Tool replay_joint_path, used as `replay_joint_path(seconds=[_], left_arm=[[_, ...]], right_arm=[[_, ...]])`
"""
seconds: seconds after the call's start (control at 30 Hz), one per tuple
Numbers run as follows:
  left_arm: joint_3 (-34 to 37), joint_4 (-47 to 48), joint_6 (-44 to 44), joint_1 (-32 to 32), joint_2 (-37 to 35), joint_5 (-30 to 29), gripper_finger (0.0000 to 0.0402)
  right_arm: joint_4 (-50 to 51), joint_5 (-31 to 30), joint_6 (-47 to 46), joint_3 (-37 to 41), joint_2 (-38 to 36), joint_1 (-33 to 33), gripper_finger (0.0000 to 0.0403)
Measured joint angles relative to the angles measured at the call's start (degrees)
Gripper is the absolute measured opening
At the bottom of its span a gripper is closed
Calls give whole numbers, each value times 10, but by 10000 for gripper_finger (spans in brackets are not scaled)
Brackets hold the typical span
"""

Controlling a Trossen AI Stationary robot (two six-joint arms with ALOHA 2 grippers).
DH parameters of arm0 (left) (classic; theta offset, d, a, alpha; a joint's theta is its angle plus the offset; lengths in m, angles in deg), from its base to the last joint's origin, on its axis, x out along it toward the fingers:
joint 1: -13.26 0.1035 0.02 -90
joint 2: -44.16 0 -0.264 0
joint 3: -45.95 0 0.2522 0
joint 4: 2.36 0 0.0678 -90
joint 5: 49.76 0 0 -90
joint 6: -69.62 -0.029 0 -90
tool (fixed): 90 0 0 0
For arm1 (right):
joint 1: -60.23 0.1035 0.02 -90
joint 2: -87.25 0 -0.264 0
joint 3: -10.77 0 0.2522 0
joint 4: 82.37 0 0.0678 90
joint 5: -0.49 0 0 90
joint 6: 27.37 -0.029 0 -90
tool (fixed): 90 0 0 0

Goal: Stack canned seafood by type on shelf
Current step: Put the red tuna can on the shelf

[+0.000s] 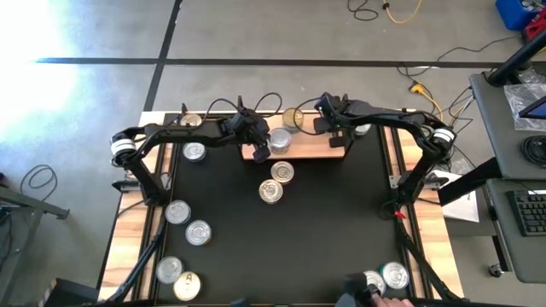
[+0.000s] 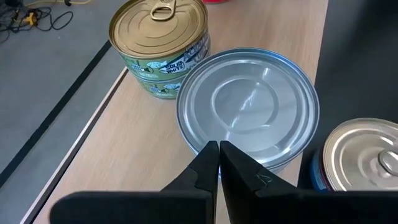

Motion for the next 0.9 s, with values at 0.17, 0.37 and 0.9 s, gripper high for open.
replay_joint_path(seconds=[0.17, 0.37, 0.9], left_arm=[[0, 2, -6, 1, -2, -2, 0], [0, -10, -17, 1, -6, -11, 0], [0, -10, -32, -4, -27, 12, 0]], right_arm=[[4, 5, 9, 1, -12, 2, 9], [0, 29, -16, -22, -37, 8, 9], [-23, 27, -65, -15, 21, 5, 9]])
